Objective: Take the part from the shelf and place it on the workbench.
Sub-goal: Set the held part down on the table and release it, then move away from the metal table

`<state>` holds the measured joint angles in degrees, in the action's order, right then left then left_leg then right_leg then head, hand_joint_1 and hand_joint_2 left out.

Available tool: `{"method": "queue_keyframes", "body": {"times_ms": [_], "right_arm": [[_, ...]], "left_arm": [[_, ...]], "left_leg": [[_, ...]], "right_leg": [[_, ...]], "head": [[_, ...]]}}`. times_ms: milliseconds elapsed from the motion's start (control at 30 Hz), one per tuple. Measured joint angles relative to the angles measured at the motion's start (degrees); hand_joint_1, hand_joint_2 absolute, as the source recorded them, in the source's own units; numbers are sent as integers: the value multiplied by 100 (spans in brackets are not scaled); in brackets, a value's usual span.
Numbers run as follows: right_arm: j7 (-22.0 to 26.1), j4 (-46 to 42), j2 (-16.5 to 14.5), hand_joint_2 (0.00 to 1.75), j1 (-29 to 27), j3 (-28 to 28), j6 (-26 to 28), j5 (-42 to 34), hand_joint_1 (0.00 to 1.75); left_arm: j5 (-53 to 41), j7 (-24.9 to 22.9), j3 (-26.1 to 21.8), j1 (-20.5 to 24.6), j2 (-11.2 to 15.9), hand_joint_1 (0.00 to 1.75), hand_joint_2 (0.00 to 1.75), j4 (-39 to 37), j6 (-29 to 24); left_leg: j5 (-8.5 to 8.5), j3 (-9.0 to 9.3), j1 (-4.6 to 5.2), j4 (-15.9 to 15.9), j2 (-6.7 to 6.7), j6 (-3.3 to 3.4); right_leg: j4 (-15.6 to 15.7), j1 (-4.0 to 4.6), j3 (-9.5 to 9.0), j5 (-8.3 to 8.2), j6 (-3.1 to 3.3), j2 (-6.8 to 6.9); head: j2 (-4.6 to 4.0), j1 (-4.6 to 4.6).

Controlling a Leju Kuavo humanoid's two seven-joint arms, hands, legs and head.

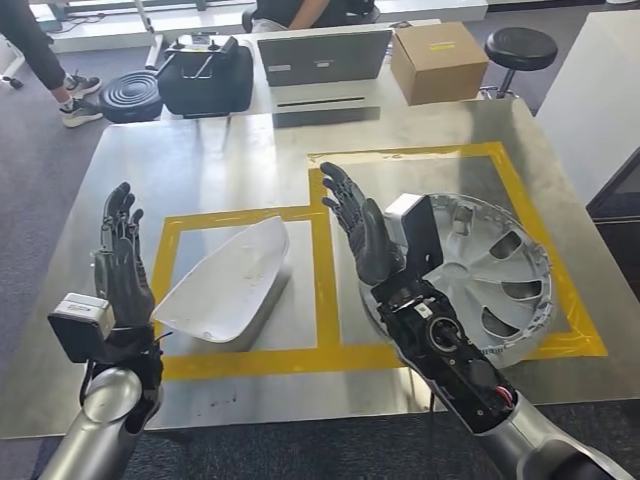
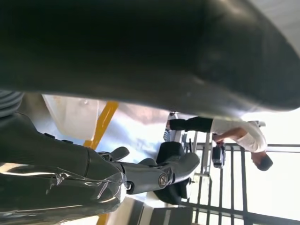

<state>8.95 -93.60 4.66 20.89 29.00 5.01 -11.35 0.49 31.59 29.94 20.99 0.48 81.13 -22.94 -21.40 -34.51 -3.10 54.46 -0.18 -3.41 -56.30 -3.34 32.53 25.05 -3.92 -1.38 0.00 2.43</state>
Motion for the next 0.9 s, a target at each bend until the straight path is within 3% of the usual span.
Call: {"method": "queue_keyframes", "body": {"times_ms": [67, 167, 233, 267, 300, 367, 400, 433, 533, 600, 667, 700, 733, 767, 800, 833, 900], "right_arm": [[-6, -39, 2, 0, 7, 6, 1, -17, 0], [-10, -74, 4, 0, 15, 14, 4, -48, 0], [-11, -79, 5, 0, 10, 22, 8, -74, 0], [-12, -80, 6, 0, 10, 26, 10, -84, 0], [-12, -86, 6, 0, 11, 30, 11, -87, 0], [-8, -102, 7, 0, 15, 36, 17, -88, 0], [-6, -109, 9, 0, 14, 38, 25, -87, 0], [-2, -113, 11, 0, 13, 41, 33, -87, 0], [9, -113, 26, 0, 4, 46, 51, -86, 0], [15, -112, 42, 0, 5, 45, 54, -86, 0], [20, -110, 52, 0, -3, 45, 47, -86, 0], [21, -109, 54, 0, -12, 46, 40, -86, 0], [21, -108, 55, 0, -20, 46, 33, -87, 0], [21, -107, 56, 0, -24, 46, 26, -87, 0], [22, -106, 57, 0, -22, 45, 21, -87, 0], [23, -106, 58, 0, -18, 45, 15, -87, 0], [26, -107, 59, 0, -6, 45, 6, -87, 0]], "left_arm": [[-6, -4, 0, 6, 2, 0, 0, 1, 1], [-13, -15, 0, 7, 2, 0, 0, 2, 6], [-14, -30, 0, -1, 7, 0, 0, 2, 8], [-15, -33, 0, -1, 9, 0, 0, 2, 9], [-15, -37, 0, 2, 11, 0, 0, 2, 9], [-16, -38, 0, 17, 12, 0, 0, 7, 10], [-19, -39, 0, 27, 12, 0, 0, 11, 10], [-21, -40, 0, 33, 11, 0, 0, 15, 11], [-25, -45, 0, 37, 12, 0, 0, 18, 13], [-26, -55, 0, 38, 10, 0, 0, 19, 11], [-28, -79, 0, 26, 9, 0, 0, 20, 2], [-29, -90, 0, 13, 9, 0, 0, 20, -8], [-30, -99, 0, -1, 9, 0, 0, 20, -20], [-31, -103, 0, -13, 10, 0, 0, 20, -31], [-31, -105, 0, -20, 10, 0, 0, 20, -40], [-32, -108, 0, -24, 11, 0, 0, 21, -46], [-34, -115, 0, -21, 11, 0, 0, 32, -55]], "left_leg": [[-160, -108, -16, 210, 18, -1], [-740, -625, 46, 1348, 29, 48], [-888, -860, 114, 1867, 27, 118], [-815, -820, 154, 1807, 26, 179], [-662, -663, 203, 1524, 22, 260], [-370, -206, 311, 701, 12, 447], [-298, -40, 355, 389, 13, 504], [-281, 44, 386, 217, 15, 531], [-232, 66, 389, 81, 29, 525], [-162, 76, 352, -5, 49, 544], [-123, 53, 352, -26, 65, 575], [-108, 32, 358, -23, 68, 584], [-93, 11, 364, -18, 71, 588], [-80, -10, 367, -11, 72, 587], [-69, -28, 368, 0, 72, 582], [-61, -43, 368, 16, 71, 576], [-40, -82, 380, 48, 69, 547]], "right_leg": [[-16, 18, 19, -13, 87, -3], [-10, 74, 46, -41, 179, 17], [-10, 137, 72, -57, 220, 21], [-9, 171, 82, -66, 236, 19], [-7, 200, 87, -74, 251, 14], [-7, 246, 96, -84, 264, 2], [-9, 258, 106, -88, 263, 0], [-10, 260, 114, -92, 255, 1], [-7, 250, 144, -95, 187, 19], [-253, 258, 245, 144, 144, 49], [-947, 257, 470, 606, 113, 74], [-1314, 255, 573, 786, 98, 79], [-1542, 255, 613, 866, 86, 82], [-1552, 254, 552, 831, 78, 87], [-1335, 254, 388, 700, 80, 92], [-944, 254, 141, 526, 90, 98], [-189, 272, -325, 334, 135, 103]], "head": [[0, -95], [0, -217], [0, -254], [0, -259], [0, -262], [0, -262], [0, -260], [0, -254], [0, -250], [0, -214], [0, -143], [0, -115], [0, -94], [0, -78], [0, -59], [0, -35], [0, 5]]}}
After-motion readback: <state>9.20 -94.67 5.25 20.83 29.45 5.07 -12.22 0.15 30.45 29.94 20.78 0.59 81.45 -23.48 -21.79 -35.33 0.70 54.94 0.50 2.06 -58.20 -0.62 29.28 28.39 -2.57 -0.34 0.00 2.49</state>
